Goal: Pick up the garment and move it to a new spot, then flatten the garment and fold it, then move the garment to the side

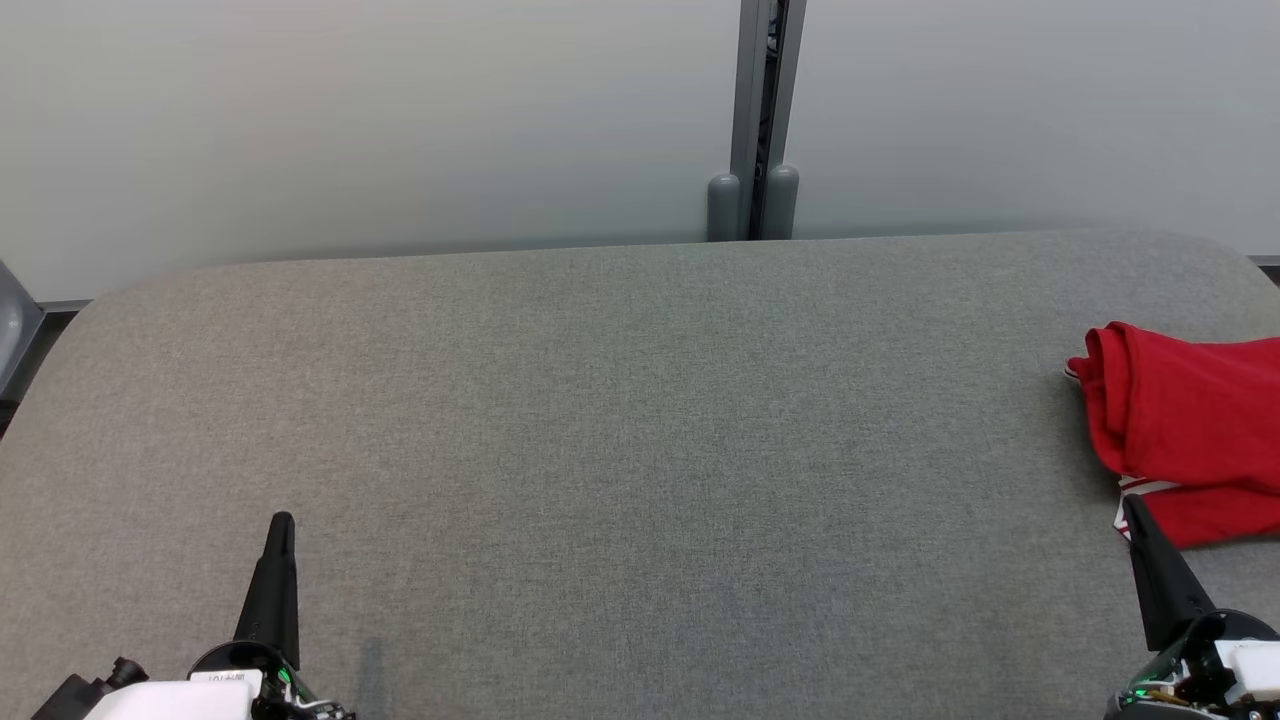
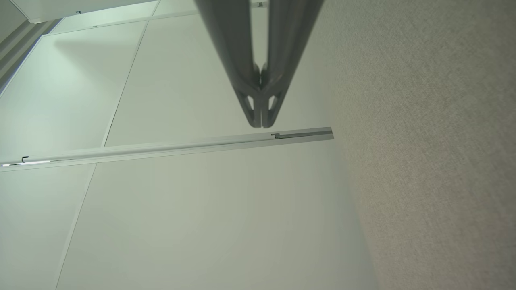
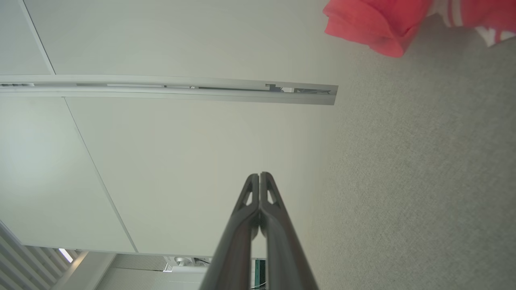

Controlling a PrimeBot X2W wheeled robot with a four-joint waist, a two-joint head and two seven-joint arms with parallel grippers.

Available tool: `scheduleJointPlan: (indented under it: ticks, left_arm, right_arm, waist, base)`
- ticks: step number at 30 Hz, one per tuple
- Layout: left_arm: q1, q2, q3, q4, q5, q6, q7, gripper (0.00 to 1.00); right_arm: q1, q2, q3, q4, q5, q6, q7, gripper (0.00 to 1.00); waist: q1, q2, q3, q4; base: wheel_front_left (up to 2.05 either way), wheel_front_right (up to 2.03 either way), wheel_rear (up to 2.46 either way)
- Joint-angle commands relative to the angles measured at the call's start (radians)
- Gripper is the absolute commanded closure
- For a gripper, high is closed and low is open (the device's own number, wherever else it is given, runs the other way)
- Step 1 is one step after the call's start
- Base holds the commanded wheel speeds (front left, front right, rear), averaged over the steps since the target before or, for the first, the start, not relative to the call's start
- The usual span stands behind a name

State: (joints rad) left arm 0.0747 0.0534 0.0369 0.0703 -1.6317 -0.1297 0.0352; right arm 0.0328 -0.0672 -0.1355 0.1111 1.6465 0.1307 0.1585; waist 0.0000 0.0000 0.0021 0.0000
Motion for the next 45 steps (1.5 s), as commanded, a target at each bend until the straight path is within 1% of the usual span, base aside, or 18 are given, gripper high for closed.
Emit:
scheduleJointPlan:
  ticks: [1, 45]
  left_arm:
    - [-0.015, 0.004, 0.005, -0.004, -0.003, -0.004, 0.004, 1.00]
    - [-0.015, 0.000, 0.008, -0.004, 0.001, -0.004, 0.006, 1.00]
  right_arm:
    - [-0.004, -0.002, -0.005, 0.001, -0.001, 0.000, 0.007, 1.00]
    - [-0.006, 0.008, -0.014, 0.002, -0.009, 0.000, 0.018, 1.00]
  waist:
    - [0.0000, 0.0000, 0.000, 0.000]
    - [0.0000, 0.0000, 0.000, 0.000]
  base:
    - [0.00, 0.00, 0.00]
    - [0.00, 0.00, 0.00]
